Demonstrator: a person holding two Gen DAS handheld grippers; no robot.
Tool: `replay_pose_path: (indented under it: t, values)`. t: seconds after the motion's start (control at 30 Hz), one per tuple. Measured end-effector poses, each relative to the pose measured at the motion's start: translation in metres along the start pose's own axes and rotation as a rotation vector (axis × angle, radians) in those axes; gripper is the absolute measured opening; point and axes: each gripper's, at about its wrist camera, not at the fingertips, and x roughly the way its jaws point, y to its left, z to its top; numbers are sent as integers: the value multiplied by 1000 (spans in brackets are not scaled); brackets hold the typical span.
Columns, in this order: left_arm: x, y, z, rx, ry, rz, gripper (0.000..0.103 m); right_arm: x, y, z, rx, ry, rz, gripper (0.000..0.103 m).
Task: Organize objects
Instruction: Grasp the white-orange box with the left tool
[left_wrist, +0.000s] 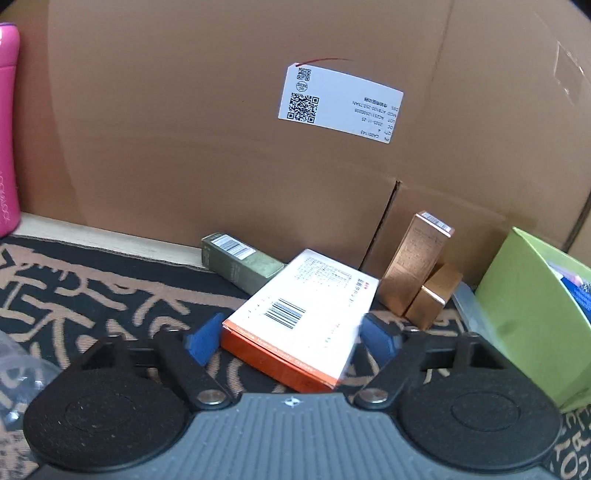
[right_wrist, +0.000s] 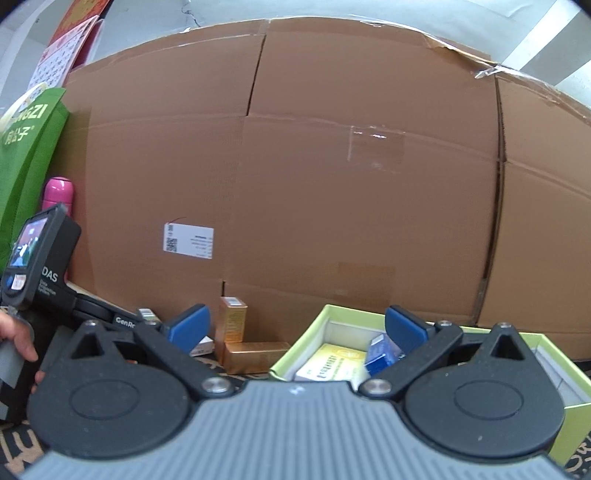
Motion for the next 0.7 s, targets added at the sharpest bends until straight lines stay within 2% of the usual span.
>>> replay_pose_path:
  t: [0.2, 0.3, 0.4, 0.47, 0.53, 0.63, 0.7]
  values:
    - [-24, -2, -14, 27, 3, 13, 76, 14, 4, 10, 89, 39, 98, 103]
    - [-33, -2, -21, 30, 4, 18, 75, 27, 16, 24, 68, 39, 147, 103]
    - [-30, -6, -23, 29, 3, 26, 75, 55, 30, 35, 38, 82, 168, 103]
    - [-29, -6, -24, 23, 3, 22, 75, 79, 39, 39, 33, 138, 183, 97]
    - [-27, -6, -24, 22, 3, 21, 76, 106, 46, 40, 29, 208, 191, 84]
    - [-25, -8, -25, 36, 5, 29, 76, 138, 55, 36, 15, 291, 158, 72]
    - [-25, -10, -25, 46, 8, 34, 76, 153, 59, 33, 2, 317, 123, 70]
